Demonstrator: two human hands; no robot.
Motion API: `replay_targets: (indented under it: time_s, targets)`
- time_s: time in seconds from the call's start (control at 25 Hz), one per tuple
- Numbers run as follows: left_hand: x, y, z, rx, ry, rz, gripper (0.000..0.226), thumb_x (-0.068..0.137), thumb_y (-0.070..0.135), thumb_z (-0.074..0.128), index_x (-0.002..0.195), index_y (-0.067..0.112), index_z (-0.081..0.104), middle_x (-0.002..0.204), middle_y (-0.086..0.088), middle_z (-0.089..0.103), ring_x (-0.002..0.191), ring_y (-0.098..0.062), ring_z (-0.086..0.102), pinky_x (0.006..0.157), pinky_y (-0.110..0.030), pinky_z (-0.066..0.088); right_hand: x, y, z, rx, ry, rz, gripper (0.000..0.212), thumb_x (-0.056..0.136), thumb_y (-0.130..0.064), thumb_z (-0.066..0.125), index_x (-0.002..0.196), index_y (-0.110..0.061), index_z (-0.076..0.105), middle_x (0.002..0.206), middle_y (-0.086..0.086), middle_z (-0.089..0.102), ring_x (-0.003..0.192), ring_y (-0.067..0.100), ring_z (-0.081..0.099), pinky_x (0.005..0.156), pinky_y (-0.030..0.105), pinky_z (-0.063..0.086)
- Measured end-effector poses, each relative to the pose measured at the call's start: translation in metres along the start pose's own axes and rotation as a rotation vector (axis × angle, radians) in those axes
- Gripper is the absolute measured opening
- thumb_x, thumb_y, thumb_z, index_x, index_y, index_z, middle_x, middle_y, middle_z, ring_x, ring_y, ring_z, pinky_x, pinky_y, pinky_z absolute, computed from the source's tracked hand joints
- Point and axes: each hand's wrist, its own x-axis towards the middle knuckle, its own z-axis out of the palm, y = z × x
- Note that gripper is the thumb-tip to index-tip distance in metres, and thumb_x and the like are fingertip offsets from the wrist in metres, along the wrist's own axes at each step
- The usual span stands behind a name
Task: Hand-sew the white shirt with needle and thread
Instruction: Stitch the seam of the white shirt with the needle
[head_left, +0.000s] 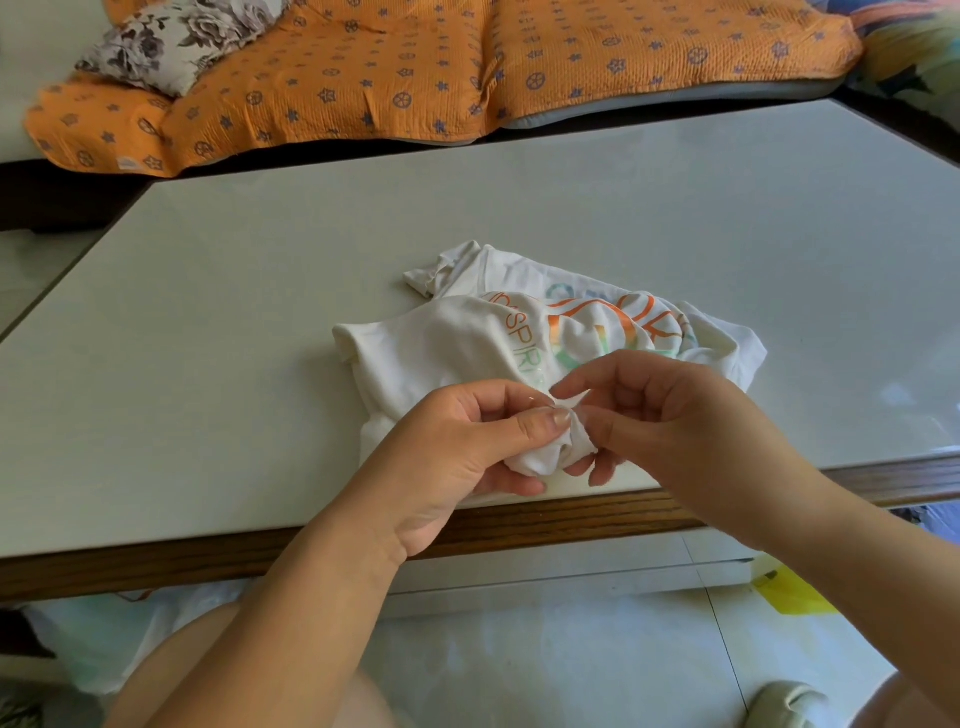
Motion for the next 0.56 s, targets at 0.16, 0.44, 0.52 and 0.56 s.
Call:
replay_targets:
  time_s: [0.16, 0.44, 0.52, 0.56]
  targets:
    - [0.003, 0.0, 0.0, 0.001, 0.054, -0.005, 0.019, 0.058, 0.03, 0.077, 0.073, 0.019, 0.074, 0.081, -0.004, 0.069, 0.071, -0.012, 0.064, 0.053, -0.019, 0.052, -0.004, -0.004, 0.002, -0.108, 0.009, -0.096, 0.035, 0.092, -0.004, 0.057, 0.093, -0.035, 0.072, 0.075, -0.005, 0.073, 0.067, 0.009, 0.07, 0.071, 0.021, 0.056]
    - [0.0, 0.001, 0.003, 0.089, 0.092, 0.038, 0.014, 0.064, 0.026, 0.078, 0.075, 0.018, 0.075, 0.074, 0.0, 0.072, 0.067, -0.008, 0.067, 0.057, -0.019, 0.052, -0.001, -0.006, 0.002, -0.133, 0.147, -0.138, 0.014, 0.09, -0.014, 0.063, 0.081, -0.025, 0.065, 0.072, -0.006, 0.071, 0.059, 0.007, 0.065, 0.054, 0.018, 0.051]
    - [0.0, 0.002, 0.002, 0.073, 0.111, 0.021, 0.004, 0.073, 0.016, 0.077, 0.078, 0.016, 0.077, 0.071, 0.002, 0.071, 0.061, -0.007, 0.066, 0.054, -0.016, 0.051, 0.003, -0.01, -0.001, -0.115, 0.264, -0.181, 0.014, 0.093, -0.014, 0.06, 0.082, -0.022, 0.061, 0.078, -0.005, 0.073, 0.053, 0.013, 0.063, 0.046, 0.019, 0.045]
    - [0.0, 0.002, 0.001, 0.065, 0.12, 0.014, 0.003, 0.077, 0.012, 0.075, 0.079, 0.014, 0.076, 0.069, 0.002, 0.071, 0.058, -0.007, 0.065, 0.052, -0.014, 0.049, 0.006, -0.012, -0.004, -0.023, 0.29, -0.177, 0.013, 0.095, -0.014, 0.058, 0.083, -0.018, 0.058, 0.081, -0.001, 0.074, 0.052, 0.016, 0.062, 0.045, 0.02, 0.043]
